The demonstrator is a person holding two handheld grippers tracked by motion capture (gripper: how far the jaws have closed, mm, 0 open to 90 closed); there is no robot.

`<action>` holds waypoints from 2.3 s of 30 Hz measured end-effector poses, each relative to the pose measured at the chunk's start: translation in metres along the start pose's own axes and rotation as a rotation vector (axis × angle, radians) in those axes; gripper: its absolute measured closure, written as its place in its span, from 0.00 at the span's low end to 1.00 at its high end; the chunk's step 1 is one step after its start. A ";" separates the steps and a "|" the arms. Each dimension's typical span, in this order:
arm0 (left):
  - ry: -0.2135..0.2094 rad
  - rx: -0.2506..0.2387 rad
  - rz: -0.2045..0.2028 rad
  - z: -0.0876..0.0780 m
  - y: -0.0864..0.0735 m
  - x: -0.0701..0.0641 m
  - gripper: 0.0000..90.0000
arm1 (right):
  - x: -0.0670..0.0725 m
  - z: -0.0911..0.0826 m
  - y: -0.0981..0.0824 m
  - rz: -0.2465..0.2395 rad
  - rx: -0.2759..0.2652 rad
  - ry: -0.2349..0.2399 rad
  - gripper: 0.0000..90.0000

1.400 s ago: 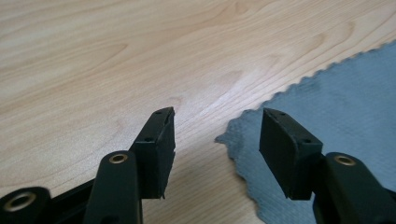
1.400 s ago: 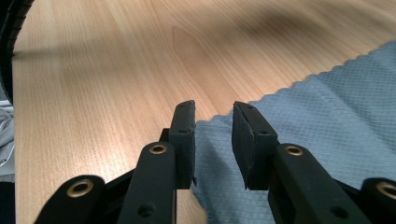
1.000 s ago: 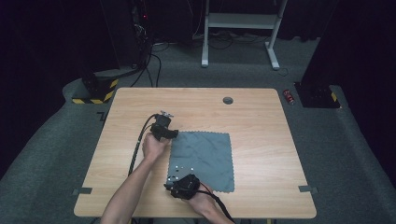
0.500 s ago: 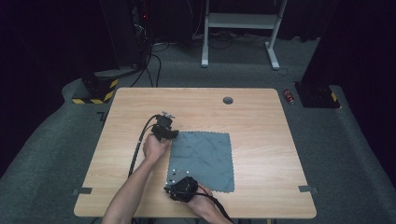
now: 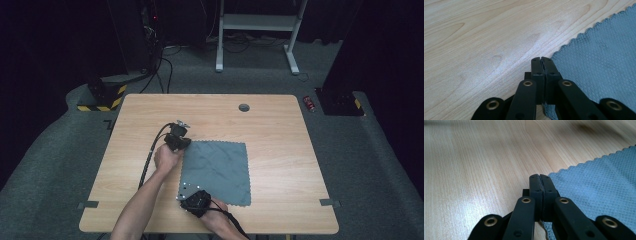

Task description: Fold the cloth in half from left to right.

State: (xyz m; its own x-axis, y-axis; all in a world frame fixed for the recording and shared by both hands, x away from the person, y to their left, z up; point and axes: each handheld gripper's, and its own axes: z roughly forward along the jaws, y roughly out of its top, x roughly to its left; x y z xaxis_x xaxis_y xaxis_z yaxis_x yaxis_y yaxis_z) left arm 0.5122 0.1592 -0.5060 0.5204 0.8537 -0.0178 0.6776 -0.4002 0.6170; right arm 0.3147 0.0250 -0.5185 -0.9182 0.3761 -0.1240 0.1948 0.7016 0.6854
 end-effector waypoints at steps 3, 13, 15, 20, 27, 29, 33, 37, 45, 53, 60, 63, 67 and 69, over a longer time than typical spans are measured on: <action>-0.016 0.000 -0.030 0.000 0.000 0.002 1.00 | -0.001 -0.001 0.000 0.005 -0.003 0.003 1.00; -0.089 -0.083 -0.064 -0.022 0.014 0.008 1.00 | -0.007 -0.017 0.003 0.047 -0.068 0.006 1.00; -0.100 -0.103 -0.076 -0.025 0.017 0.009 1.00 | -0.009 -0.021 0.004 0.056 -0.076 0.002 1.00; -0.105 -0.104 -0.081 -0.031 0.019 0.013 1.00 | -0.009 -0.027 0.011 0.047 -0.105 -0.002 1.00; -0.086 -0.128 -0.078 -0.049 0.018 0.027 1.00 | -0.008 -0.027 0.020 0.047 -0.125 0.010 1.00; -0.078 -0.136 -0.084 -0.057 0.016 0.032 1.00 | -0.008 -0.027 0.023 0.043 -0.138 0.016 1.00; -0.067 -0.153 -0.104 -0.069 0.013 0.042 1.00 | -0.008 -0.029 0.028 0.046 -0.160 0.021 1.00; -0.068 -0.154 -0.109 -0.071 0.012 0.042 1.00 | -0.010 -0.033 0.027 0.048 -0.166 0.019 1.00; -0.099 -0.154 -0.086 -0.058 0.022 0.024 1.00 | -0.013 -0.041 0.015 0.062 -0.153 -0.005 1.00; -0.134 -0.155 -0.052 -0.046 0.037 0.005 1.00 | -0.021 -0.052 -0.007 0.095 -0.123 -0.044 1.00; -0.157 -0.145 -0.025 -0.035 0.047 -0.012 1.00 | -0.028 -0.062 -0.025 0.135 -0.113 -0.062 1.00; -0.171 -0.145 -0.014 -0.033 0.051 -0.017 1.00 | -0.028 -0.066 -0.031 0.144 -0.113 -0.075 1.00; -0.173 -0.140 0.008 -0.030 0.057 -0.026 1.00 | -0.031 -0.070 -0.039 0.171 -0.118 -0.085 1.00; -0.176 -0.136 0.018 -0.029 0.060 -0.030 1.00 | -0.031 -0.071 -0.043 0.181 -0.118 -0.089 1.00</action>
State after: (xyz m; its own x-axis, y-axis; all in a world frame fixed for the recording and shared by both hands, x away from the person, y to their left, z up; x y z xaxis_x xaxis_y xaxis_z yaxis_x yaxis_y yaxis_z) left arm 0.5218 0.1192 -0.4459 0.6224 0.7709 -0.1353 0.5970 -0.3558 0.7190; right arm 0.3106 -0.0598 -0.4930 -0.8369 0.5450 -0.0508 0.3069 0.5441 0.7809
